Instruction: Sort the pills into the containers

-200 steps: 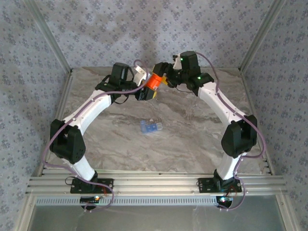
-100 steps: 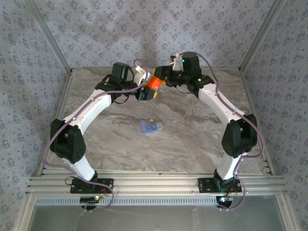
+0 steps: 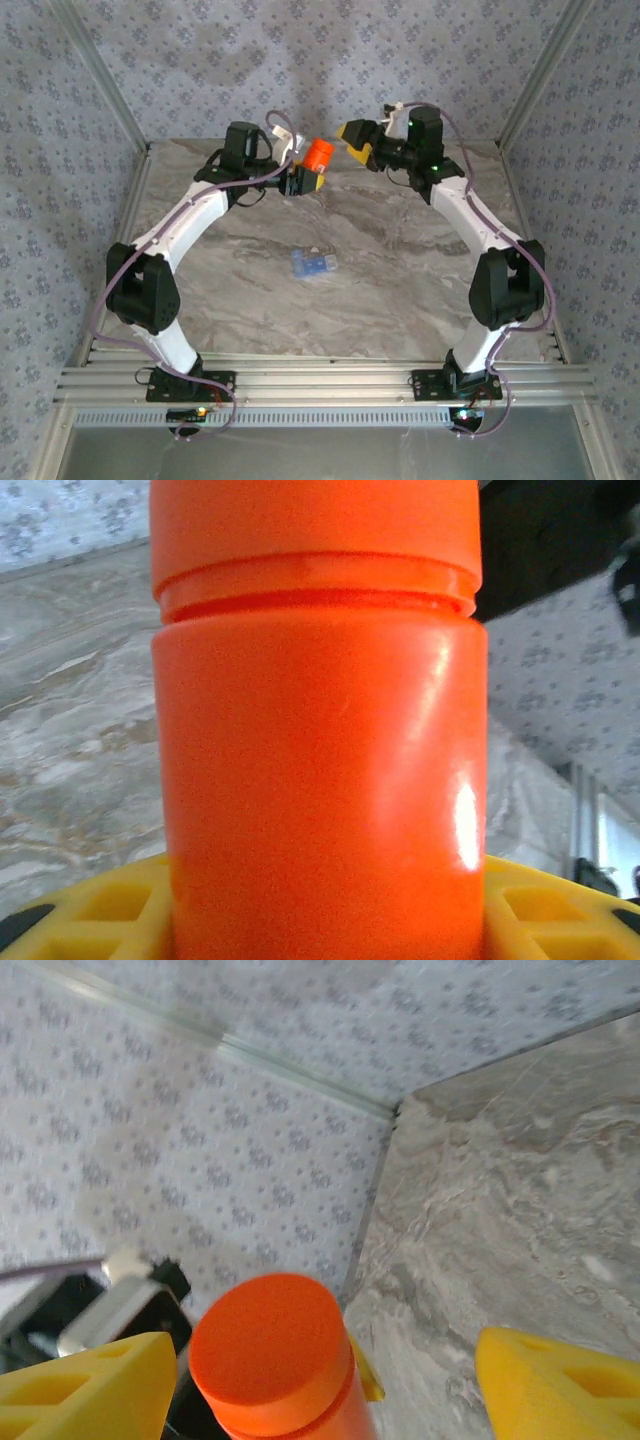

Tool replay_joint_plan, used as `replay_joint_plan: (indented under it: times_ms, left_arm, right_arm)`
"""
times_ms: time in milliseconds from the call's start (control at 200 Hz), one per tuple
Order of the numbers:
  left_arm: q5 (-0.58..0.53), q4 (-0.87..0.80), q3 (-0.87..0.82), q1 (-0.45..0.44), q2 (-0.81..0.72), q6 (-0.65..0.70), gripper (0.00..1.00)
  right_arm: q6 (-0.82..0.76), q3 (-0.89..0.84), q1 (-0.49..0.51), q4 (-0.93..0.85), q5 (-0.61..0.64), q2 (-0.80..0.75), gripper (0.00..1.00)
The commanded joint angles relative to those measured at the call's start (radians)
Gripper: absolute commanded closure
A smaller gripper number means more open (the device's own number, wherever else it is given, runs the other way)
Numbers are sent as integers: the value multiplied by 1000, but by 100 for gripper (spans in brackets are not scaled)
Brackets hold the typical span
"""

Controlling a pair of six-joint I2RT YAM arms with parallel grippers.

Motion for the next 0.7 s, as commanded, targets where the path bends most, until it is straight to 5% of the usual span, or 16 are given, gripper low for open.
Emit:
replay_joint_plan:
  times_ms: [0,190,695]
  left_arm:
    - [-122,-80,49,-28,-48,136,100]
    - [-194,-114,46,-56,-52,206,100]
    - [-203,-140,43,-82,-52,222,100]
  right_arm:
    - [55,20,-3,-145,117,-53,21]
    - [21,67,33,-310,195,-52,21]
    - [-13,121,132,-324,197,-5,22]
